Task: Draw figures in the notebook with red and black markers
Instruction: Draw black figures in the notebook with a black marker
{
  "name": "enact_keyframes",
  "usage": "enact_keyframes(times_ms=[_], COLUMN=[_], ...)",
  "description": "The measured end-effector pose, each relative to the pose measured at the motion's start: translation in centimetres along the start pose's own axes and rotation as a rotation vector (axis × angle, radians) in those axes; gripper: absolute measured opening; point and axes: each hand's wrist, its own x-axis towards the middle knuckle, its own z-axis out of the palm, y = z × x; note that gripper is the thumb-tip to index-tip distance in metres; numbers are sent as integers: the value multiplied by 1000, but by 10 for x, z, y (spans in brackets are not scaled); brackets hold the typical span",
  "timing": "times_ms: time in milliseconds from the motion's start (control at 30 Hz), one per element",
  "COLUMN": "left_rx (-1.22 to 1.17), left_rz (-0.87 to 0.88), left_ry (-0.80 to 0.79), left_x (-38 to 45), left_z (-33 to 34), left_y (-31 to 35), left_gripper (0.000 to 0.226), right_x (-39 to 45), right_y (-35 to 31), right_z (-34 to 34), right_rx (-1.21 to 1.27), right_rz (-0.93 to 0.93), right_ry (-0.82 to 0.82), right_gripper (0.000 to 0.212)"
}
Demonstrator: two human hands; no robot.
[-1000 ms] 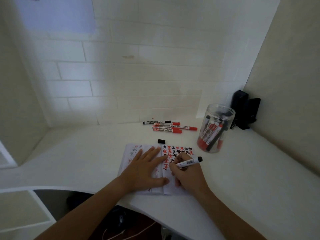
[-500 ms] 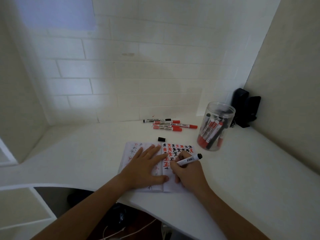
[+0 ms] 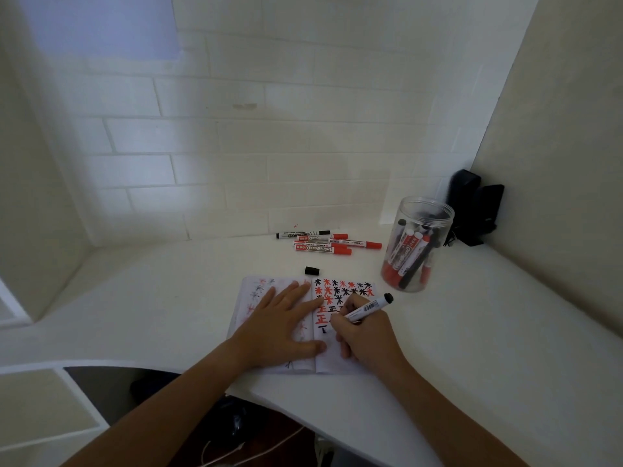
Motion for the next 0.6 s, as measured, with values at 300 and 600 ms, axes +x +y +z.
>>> enact_keyframes(times_ms=[300,600], left_rx=[0,13], left_rz=[-1,4], left_ry=[3,-2], left_x=[-1,0], left_z=[-1,1], left_y=[1,-1], left_gripper=[98,92], right_x=[0,0], right_y=[2,2], right_z=[-1,2], right_rx=[1,8], right_rz=[18,-23], right_ry=[62,-23], right_gripper=[19,21])
